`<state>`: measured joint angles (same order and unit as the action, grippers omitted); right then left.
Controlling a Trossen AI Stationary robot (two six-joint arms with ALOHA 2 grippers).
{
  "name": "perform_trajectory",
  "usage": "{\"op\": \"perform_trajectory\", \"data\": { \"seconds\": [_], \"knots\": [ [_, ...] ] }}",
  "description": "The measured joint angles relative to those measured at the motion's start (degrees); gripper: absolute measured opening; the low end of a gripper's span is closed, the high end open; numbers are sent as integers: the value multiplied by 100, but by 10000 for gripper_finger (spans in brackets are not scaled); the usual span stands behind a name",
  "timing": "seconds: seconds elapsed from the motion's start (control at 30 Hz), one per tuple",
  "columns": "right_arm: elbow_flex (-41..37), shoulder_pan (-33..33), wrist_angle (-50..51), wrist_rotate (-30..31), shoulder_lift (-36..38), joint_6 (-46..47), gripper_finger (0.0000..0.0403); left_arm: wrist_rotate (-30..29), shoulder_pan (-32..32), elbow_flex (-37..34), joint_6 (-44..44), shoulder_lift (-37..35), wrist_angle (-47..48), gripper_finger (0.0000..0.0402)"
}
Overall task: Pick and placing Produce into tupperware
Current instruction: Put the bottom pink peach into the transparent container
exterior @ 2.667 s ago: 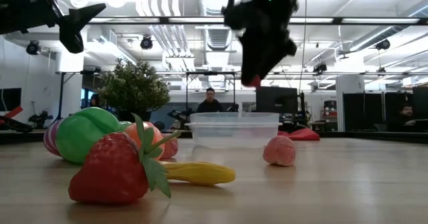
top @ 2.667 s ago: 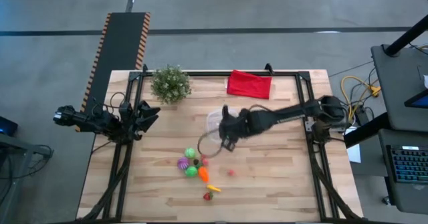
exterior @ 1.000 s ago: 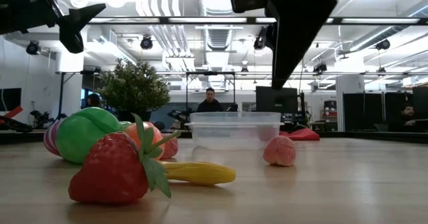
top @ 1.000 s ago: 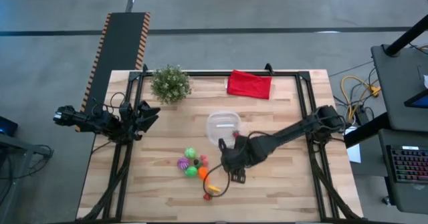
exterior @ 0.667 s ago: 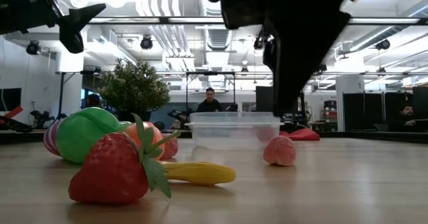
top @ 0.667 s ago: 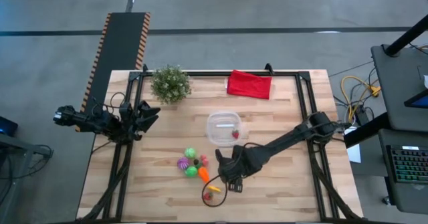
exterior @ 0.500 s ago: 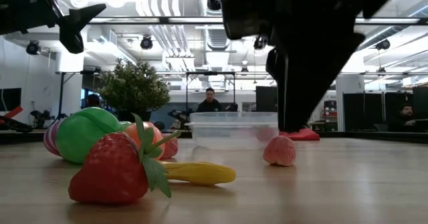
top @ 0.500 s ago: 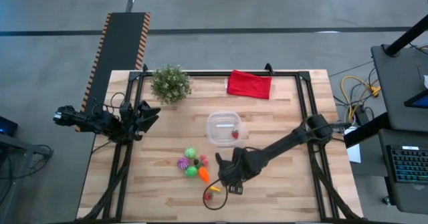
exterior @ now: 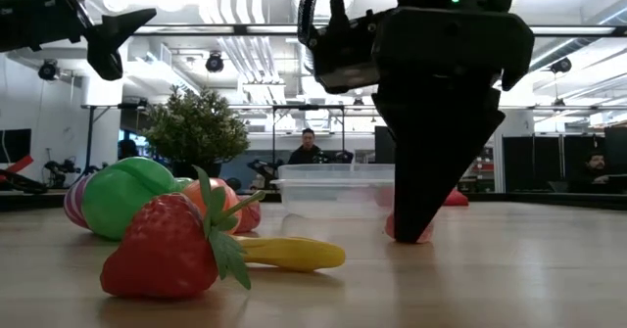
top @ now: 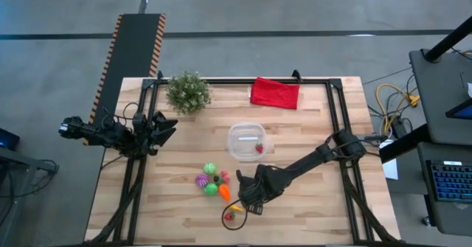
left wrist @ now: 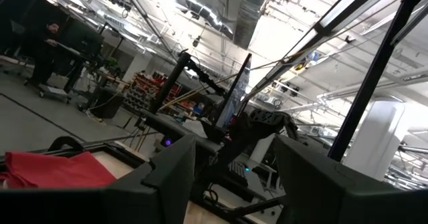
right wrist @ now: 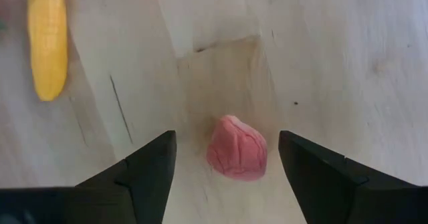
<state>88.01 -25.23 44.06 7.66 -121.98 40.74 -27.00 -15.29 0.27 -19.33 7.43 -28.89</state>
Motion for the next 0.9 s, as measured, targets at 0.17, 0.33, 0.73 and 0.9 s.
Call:
{"op": "perform_trajectory", "data": {
  "seconds": [0.17,0.33,0.73,0.9],
  "knots": [
    [-2,2,10,2,-1,23,218,6,0,-2,0,-7,-9,192],
    [-2,5,21,2,-1,61,166,15,0,-2,0,-3,-6,192],
    [46,62,125,-9,69,86,96,28,0,-1,0,1,-4,192],
    [254,185,386,116,389,123,102,27,0,0,0,1,-6,192]
  ]
}}
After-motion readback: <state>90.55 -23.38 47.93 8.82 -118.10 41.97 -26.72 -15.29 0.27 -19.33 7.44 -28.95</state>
